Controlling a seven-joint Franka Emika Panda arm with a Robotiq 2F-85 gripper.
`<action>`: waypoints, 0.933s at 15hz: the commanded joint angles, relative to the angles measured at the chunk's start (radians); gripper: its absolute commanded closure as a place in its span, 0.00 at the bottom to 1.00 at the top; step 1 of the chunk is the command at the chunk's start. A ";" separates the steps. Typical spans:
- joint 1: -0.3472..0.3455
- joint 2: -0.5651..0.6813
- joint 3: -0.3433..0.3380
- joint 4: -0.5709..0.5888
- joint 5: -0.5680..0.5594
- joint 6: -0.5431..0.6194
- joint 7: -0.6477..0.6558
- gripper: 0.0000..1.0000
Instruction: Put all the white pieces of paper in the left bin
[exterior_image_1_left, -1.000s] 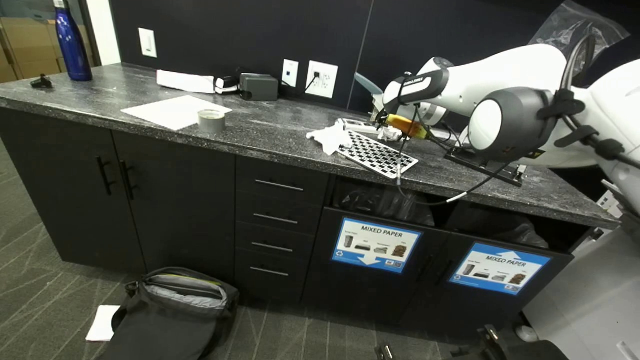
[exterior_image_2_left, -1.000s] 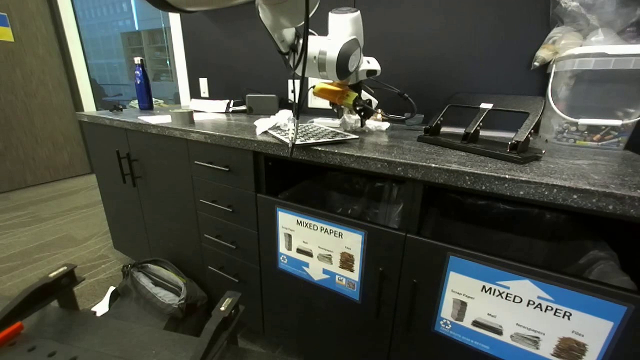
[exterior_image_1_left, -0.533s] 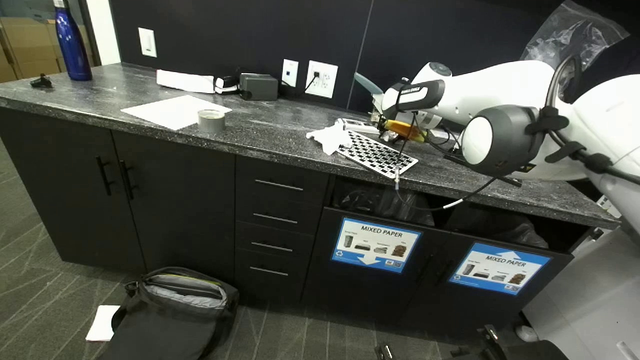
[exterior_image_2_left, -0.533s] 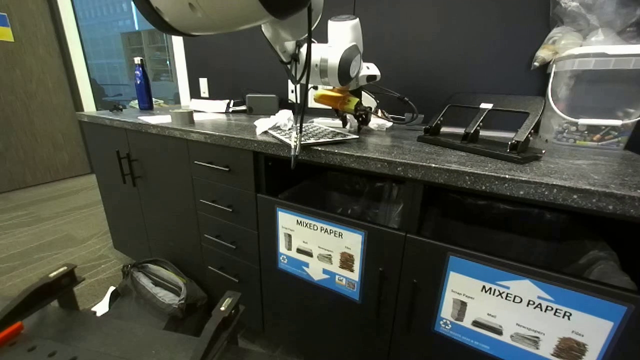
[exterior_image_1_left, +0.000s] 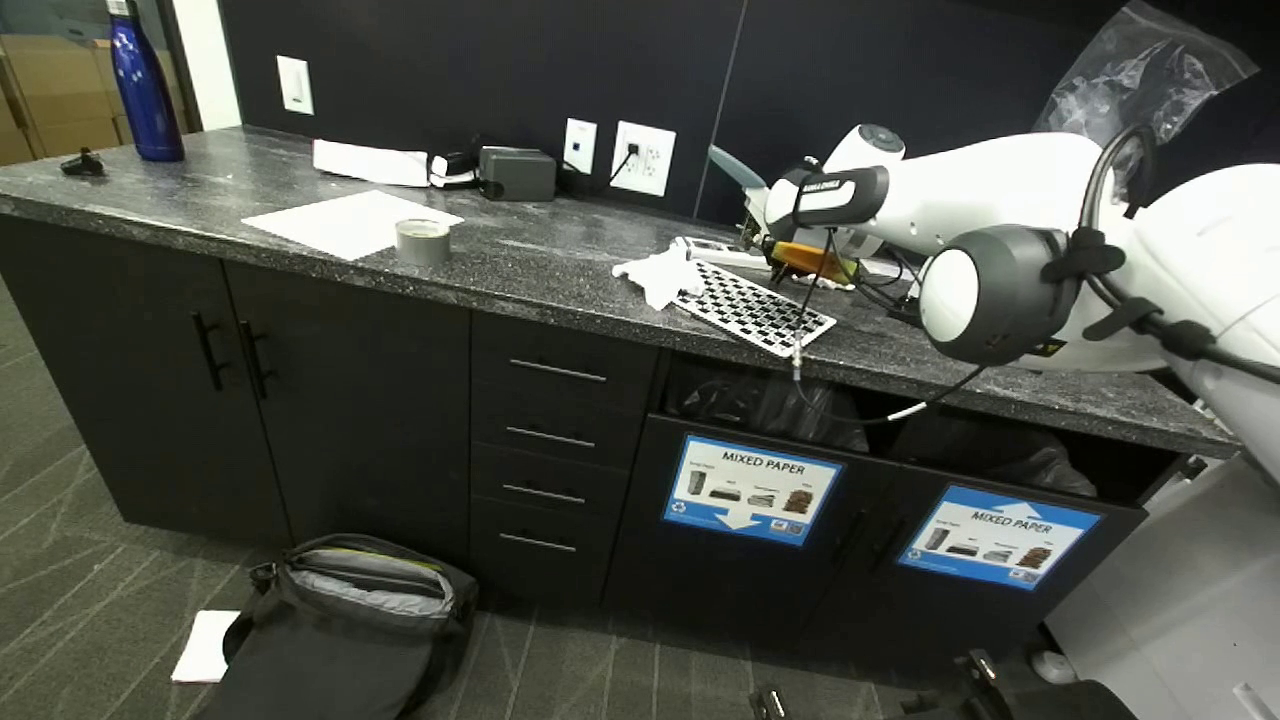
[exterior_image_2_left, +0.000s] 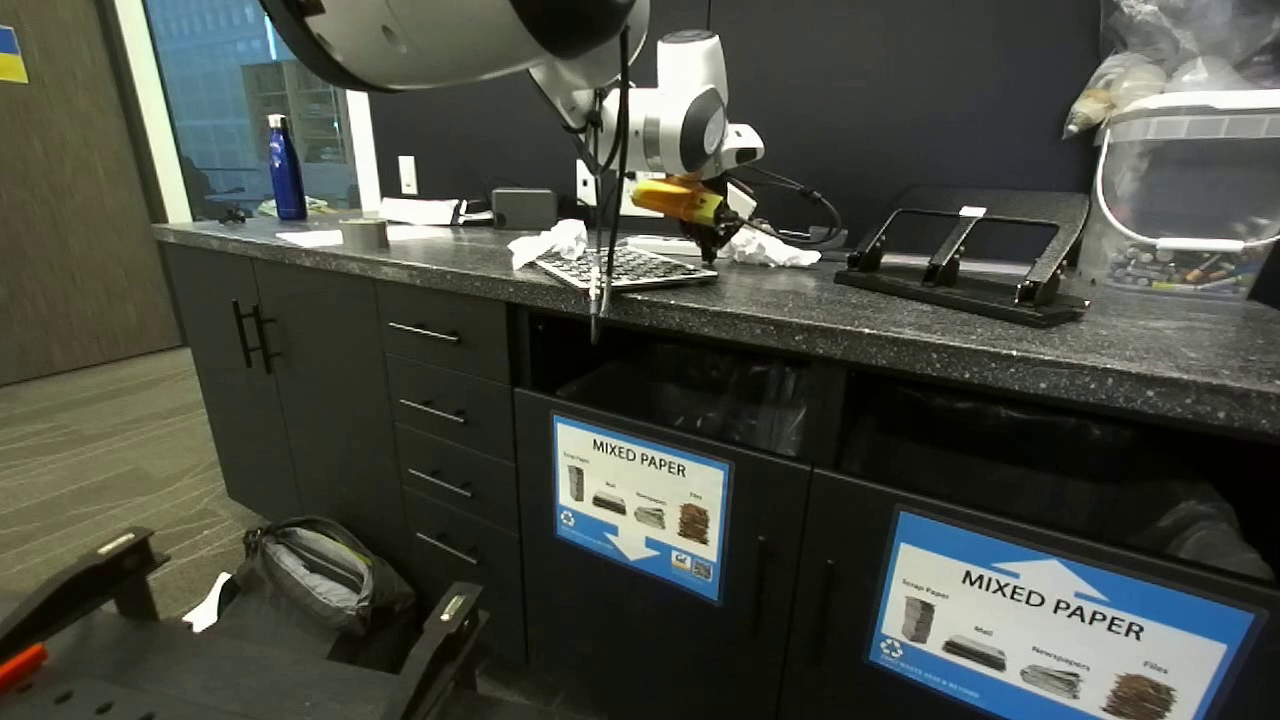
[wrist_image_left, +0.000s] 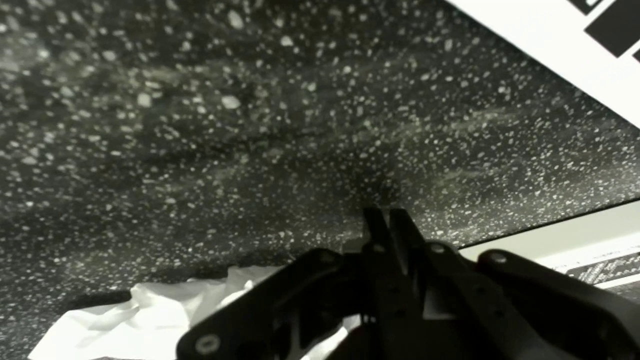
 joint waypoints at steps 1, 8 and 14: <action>0.008 0.033 -0.019 0.059 -0.016 -0.004 0.016 0.90; 0.035 -0.014 -0.064 0.030 -0.019 -0.096 0.075 0.53; 0.068 -0.085 -0.127 0.045 -0.052 -0.309 0.147 0.08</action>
